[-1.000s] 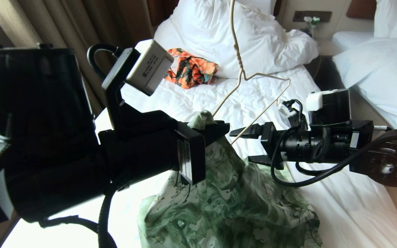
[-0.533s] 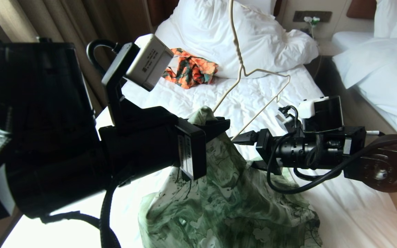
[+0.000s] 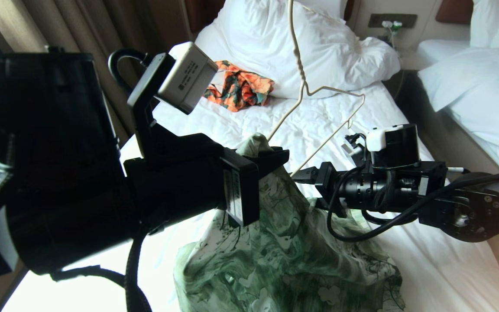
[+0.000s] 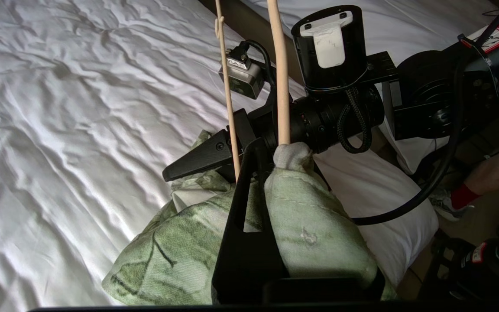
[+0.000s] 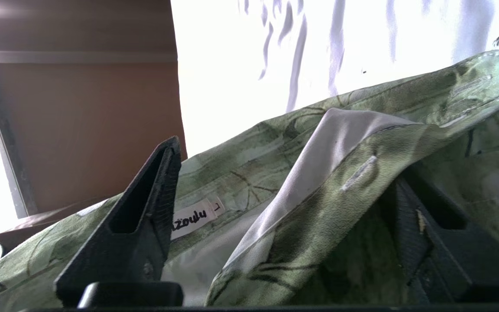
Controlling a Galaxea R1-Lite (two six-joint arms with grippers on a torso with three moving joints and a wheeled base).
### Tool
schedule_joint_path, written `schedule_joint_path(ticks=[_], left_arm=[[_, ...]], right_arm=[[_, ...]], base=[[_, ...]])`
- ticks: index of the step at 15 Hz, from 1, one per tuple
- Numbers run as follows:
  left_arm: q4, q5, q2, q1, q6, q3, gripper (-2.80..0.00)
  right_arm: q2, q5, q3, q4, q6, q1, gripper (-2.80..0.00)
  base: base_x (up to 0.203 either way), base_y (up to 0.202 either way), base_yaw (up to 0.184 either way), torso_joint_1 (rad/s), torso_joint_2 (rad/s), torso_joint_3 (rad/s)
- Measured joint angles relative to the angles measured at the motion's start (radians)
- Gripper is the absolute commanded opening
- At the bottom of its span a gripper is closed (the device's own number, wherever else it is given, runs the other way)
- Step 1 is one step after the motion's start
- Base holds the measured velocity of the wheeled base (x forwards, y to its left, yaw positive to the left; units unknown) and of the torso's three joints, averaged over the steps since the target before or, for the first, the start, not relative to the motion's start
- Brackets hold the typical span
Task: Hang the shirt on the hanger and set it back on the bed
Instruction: Hook the other side of the shirt onto the hanger
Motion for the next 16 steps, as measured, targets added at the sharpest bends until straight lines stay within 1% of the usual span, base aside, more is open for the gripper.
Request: schedule_joint_path(ticks=[10,12,14,16], left_arm=[[0.000,0.007,-0.008,0.005,-0.001,-0.015,-2.80],[0.001,0.007,-0.014,0.005,-0.007,-0.011,-2.80],[0.011,0.008,-0.024,-0.010,-0.028,-0.004,-2.80],[0.012,0.031,-0.019,-0.026,-0.038,-0.011,-2.80]], right_arm=[[0.031,0.001,-0.020,0.002,0.001,-0.007,-2.80],[0.025,0.001,-0.017,0.005,0.002,-0.041,-2.80],[0.011,0.006,-0.013,0.008,0.004,-0.092,-2.80],[-0.010,0.010,-0.012,0.016,0.005,-0.138,-2.80]], base=[[0.000,0.000,0.000,0.000,0.00,0.000],[0.000,0.000,0.000,0.000,0.00,0.000],[0.000,0.000,0.000,0.000,0.00,0.000],[0.000,0.000,0.000,0.000,0.00,0.000]])
